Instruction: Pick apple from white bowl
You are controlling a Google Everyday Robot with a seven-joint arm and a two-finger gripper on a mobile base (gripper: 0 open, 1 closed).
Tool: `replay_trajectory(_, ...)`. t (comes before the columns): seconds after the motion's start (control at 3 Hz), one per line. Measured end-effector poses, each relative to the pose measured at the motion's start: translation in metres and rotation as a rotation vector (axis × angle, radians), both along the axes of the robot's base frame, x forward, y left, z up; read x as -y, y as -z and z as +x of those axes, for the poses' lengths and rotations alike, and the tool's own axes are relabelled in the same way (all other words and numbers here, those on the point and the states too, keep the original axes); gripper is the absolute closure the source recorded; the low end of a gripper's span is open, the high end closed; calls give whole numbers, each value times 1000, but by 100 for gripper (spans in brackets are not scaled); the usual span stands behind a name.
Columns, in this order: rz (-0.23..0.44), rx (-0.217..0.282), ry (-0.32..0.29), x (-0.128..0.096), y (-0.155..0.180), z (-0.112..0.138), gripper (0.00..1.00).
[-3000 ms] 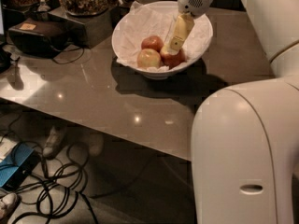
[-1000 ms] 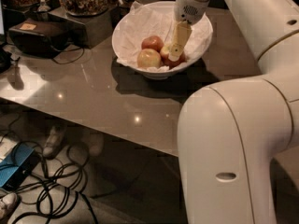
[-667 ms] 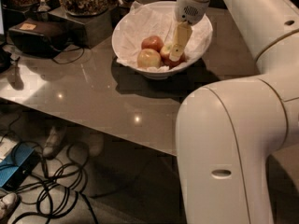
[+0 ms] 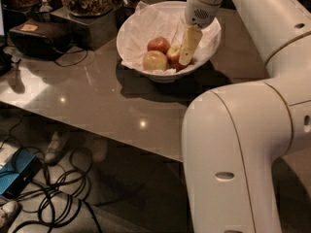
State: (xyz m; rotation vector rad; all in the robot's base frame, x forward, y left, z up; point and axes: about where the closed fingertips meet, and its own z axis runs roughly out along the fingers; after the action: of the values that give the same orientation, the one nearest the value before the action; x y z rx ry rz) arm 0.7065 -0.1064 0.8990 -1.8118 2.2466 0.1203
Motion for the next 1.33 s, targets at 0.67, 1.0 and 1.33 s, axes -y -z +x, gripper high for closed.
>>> replay_trajectory(0.67, 2, -20, -13, -4, 8, -1, 25)
replay_trajectory(1.0, 0, -24, -19, -5, 9, -2, 24)
replay_trajectory(1.33, -1, -32, -27, -8, 12, -3, 24)
